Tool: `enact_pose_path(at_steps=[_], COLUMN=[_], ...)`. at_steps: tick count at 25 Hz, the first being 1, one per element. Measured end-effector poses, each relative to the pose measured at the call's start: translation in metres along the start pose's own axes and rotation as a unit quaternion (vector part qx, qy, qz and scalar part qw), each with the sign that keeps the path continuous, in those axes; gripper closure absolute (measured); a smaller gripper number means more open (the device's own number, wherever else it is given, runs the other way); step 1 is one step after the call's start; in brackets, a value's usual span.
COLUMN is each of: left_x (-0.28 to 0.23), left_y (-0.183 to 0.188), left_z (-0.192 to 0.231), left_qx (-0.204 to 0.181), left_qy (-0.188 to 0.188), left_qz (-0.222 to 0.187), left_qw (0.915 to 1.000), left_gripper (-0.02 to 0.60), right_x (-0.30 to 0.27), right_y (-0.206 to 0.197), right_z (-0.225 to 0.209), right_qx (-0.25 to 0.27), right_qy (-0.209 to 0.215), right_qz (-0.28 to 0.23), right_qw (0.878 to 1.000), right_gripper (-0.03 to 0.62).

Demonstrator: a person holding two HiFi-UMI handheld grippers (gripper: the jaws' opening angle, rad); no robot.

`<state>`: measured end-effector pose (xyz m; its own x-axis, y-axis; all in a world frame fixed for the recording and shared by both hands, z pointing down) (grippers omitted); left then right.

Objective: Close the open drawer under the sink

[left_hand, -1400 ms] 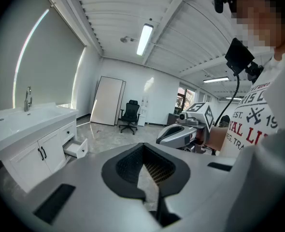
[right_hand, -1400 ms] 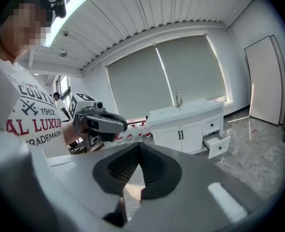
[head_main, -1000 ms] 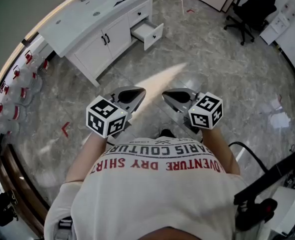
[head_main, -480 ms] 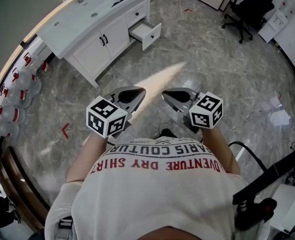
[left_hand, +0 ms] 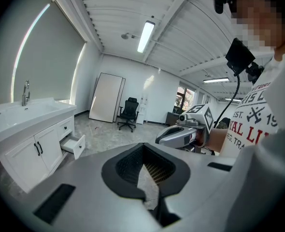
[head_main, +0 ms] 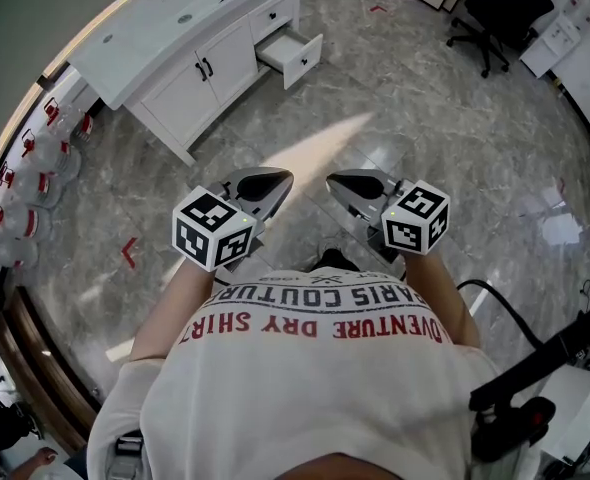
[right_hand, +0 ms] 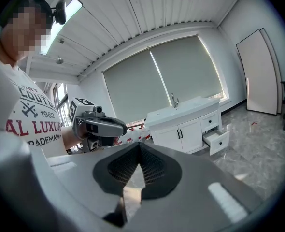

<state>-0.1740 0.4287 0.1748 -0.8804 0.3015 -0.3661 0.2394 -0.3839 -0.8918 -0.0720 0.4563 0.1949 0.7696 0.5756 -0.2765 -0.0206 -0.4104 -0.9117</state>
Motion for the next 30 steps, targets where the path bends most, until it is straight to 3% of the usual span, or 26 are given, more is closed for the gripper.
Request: enact_pose_path(at_steps=[7, 16, 23, 30], left_x=[-0.030, -0.125, -0.215, -0.235], left_y=[-0.006, 0.021, 0.066, 0.099], left_z=[0.009, 0.036, 0.043, 0.058], left_qx=[0.017, 0.046, 0.022, 0.015], left_qy=[0.003, 0.017, 0.021, 0.041], left_qz=[0.019, 0.035, 0.040, 0.012], left_qw=[0.9997, 0.9982, 0.9987, 0.9990], left_gripper=[0.580, 0.580, 0.580, 0.580], right_x=[0.006, 0.040, 0.080, 0.071], right_y=[-0.014, -0.020, 0.003, 0.043], right_z=[-0.029, -0.131, -0.226, -0.269], right_qx=[-0.014, -0.035, -0.030, 0.005], right_qy=[-0.001, -0.021, -0.037, -0.028], right_qz=[0.015, 0.034, 0.039, 0.026], right_qw=[1.000, 0.999, 0.998, 0.999], right_gripper=[0.592, 0.592, 0.592, 0.592])
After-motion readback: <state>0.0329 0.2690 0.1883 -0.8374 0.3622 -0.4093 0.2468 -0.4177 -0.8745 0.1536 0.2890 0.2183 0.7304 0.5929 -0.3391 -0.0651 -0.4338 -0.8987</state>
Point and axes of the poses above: the fingertips, and each gripper's own axes: x backward along the fingers, z to its left, y out of its top, the point moved 3 cm from there along x, backward along the fingers, and after that the axes turned 2 degrees about x, right-handed, at the moved point
